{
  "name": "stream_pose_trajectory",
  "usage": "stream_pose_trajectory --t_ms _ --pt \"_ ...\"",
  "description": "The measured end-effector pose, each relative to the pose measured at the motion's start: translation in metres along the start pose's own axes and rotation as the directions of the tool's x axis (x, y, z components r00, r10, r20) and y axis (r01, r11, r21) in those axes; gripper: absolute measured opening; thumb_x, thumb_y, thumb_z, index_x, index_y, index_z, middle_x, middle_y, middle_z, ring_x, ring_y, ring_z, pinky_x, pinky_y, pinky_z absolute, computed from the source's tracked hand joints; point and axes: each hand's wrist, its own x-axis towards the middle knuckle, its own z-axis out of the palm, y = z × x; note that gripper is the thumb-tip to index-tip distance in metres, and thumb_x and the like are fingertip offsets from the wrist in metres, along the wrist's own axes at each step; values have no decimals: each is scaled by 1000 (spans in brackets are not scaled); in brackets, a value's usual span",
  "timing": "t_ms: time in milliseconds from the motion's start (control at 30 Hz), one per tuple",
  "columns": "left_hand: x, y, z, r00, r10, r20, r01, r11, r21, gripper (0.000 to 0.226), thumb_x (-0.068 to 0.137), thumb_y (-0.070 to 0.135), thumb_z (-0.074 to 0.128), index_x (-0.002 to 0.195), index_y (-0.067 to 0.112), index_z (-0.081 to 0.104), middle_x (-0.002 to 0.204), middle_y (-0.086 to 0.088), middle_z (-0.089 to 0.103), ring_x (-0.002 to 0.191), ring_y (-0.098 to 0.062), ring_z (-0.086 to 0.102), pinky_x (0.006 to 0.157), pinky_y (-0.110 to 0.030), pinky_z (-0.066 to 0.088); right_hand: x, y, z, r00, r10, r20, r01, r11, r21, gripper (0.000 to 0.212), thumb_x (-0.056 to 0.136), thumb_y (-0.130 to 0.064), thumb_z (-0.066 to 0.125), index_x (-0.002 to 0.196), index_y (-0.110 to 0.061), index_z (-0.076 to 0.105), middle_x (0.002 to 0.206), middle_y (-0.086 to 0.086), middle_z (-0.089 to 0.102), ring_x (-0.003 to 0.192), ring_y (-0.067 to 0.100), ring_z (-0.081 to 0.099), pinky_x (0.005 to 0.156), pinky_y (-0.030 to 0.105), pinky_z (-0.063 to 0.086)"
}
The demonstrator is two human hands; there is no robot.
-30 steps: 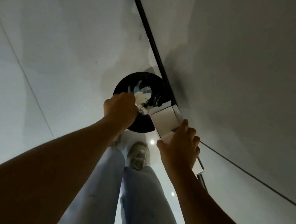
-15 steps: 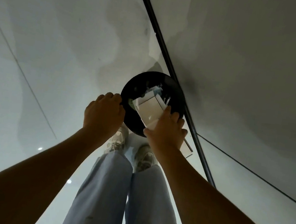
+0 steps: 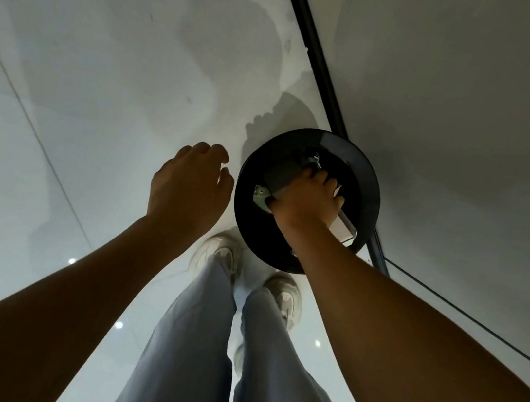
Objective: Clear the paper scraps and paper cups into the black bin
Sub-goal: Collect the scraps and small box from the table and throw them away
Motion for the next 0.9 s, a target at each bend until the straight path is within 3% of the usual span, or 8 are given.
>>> stream_pose_trajectory --t_ms 200,400,633,800,900 --pt "-20 21 -11 997 26 73 -27 1000 13 25 97 27 45 113 15 61 108 -2 64 100 -19 58 73 -25 36 -43 21 -9 998 -51 -48 49 998 -41 93 81 -58 63 148 -7 22 149 18 31 136 40 30 109 51 30" --pt "-40 43 -31 991 67 118 -67 998 3 25 98 26 43 110 13 61 101 -3 64 92 -17 58 70 -24 38 -85 42 -13 994 -105 -27 104 995 -7 77 88 -45 63 145 -7 29 150 17 30 135 35 34 110 41 35" --pt "-37 30 -36 994 82 65 -85 996 35 25 98 26 45 110 13 62 103 -2 65 94 -18 59 71 -23 37 -74 34 -5 996 -90 -15 90 996 -10 66 89 -35 65 140 -4 35 147 20 31 132 36 36 100 37 45" --pt "-37 16 -33 995 65 71 -69 996 60 26 97 26 45 113 14 61 108 -2 65 97 -18 59 71 -23 37 -74 36 6 996 -84 16 85 995 -54 67 91 -34 62 144 -6 31 151 20 25 135 39 33 103 40 43" --pt "-46 14 -39 995 64 81 -70 995 71 26 97 25 46 115 14 61 109 -1 64 99 -18 59 71 -23 36 -83 36 -2 996 -84 39 87 994 -69 64 94 -38 56 145 -9 31 155 20 21 138 42 28 112 45 33"
